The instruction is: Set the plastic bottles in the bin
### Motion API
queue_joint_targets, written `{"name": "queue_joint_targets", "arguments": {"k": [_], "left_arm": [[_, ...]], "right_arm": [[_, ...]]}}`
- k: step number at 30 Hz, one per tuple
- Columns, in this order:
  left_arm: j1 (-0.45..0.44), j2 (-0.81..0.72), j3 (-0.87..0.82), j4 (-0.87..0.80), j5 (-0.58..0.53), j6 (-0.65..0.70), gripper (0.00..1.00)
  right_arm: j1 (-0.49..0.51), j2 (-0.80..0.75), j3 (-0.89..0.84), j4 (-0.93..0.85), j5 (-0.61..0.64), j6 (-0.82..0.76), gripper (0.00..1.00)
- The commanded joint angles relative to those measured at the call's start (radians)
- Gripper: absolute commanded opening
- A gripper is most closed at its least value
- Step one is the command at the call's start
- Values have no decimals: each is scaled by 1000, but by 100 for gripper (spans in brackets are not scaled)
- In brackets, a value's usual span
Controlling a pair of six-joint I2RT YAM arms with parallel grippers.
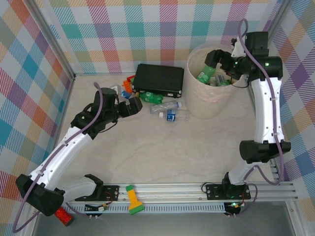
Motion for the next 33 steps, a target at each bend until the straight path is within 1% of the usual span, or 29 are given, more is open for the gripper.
{"name": "queue_joint_targets", "arguments": {"k": [1,4,8,15,18,20,24,29,33], "left_arm": [[10,24,17,39,25,-19,99],[11,44,23,48,33,-25,99],[11,65,33,33,29,-27,100],[9,94,24,-19,3,-19,100],[10,129,18,-48,-10,-18,100],[10,159,16,-56,2,-15,100],[9,224,-2,-14,65,-24,97],[2,307,25,41,113,-71,91],[-14,387,51,122,167,-40,91]], "right_arm": [[58,-73,-119,97,-22,18,99],[109,-123,-222,147,-8,33,99],[171,-151,-312,201,7,46,99],[283,-129,-383,279,23,73,99],[303,-130,-417,315,17,100,99],[315,-139,-451,344,16,112,99],[329,-143,-480,345,9,113,99],[329,-178,-500,334,47,100,99],[328,-220,-526,323,80,91,99]]}}
